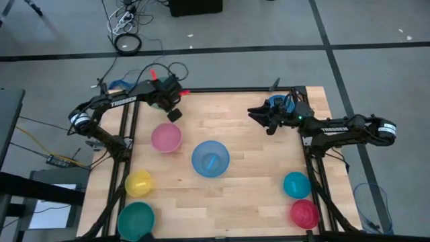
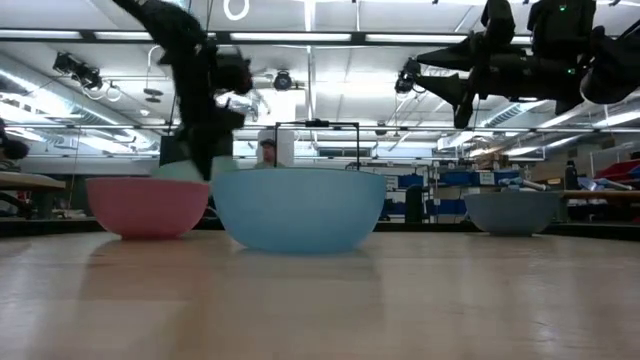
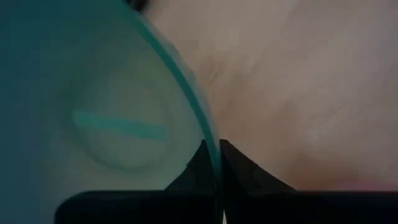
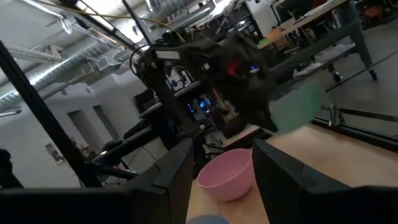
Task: Nest bowls inside each other
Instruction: Stack the light green bowl on top of the blue bowl
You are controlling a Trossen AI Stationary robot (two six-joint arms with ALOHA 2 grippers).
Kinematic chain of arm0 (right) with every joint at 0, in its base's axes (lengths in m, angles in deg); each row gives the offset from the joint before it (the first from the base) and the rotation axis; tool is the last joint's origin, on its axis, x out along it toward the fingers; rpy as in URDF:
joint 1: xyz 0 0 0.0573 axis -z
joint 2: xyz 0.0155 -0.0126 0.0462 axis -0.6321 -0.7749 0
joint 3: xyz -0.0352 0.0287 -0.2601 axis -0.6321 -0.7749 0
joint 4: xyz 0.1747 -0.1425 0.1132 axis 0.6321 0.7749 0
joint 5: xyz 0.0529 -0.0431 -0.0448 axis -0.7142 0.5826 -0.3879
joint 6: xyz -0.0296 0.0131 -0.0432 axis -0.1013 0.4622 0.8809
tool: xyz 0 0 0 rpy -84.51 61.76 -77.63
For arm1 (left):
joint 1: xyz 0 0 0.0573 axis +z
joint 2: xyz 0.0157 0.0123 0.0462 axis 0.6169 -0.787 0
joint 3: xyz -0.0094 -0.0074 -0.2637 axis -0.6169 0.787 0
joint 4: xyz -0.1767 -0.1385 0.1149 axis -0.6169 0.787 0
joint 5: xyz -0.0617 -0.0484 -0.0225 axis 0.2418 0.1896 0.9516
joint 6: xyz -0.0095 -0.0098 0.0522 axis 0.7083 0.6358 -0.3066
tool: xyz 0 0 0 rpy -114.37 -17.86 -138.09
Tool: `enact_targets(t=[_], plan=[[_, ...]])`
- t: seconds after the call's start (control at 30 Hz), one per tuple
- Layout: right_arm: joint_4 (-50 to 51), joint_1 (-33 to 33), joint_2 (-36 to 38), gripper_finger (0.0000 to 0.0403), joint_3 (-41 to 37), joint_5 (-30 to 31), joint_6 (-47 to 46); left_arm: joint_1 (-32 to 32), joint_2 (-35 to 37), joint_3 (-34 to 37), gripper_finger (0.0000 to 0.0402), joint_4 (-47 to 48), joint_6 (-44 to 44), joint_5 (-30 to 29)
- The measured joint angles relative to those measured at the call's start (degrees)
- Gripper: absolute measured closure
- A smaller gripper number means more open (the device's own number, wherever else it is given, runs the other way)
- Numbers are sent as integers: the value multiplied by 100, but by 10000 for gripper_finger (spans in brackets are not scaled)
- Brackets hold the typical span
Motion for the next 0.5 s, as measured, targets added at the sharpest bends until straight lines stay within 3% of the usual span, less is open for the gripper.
enact_targets(t=[0.3,0.5], plan=[[4,302,0,247,0,34,-165,-1944,-37,-1087,394,315,390,1237],[-2,656,0,247,0,-96,-401,-3375,-247,-1293,395,334,1201,1467]])
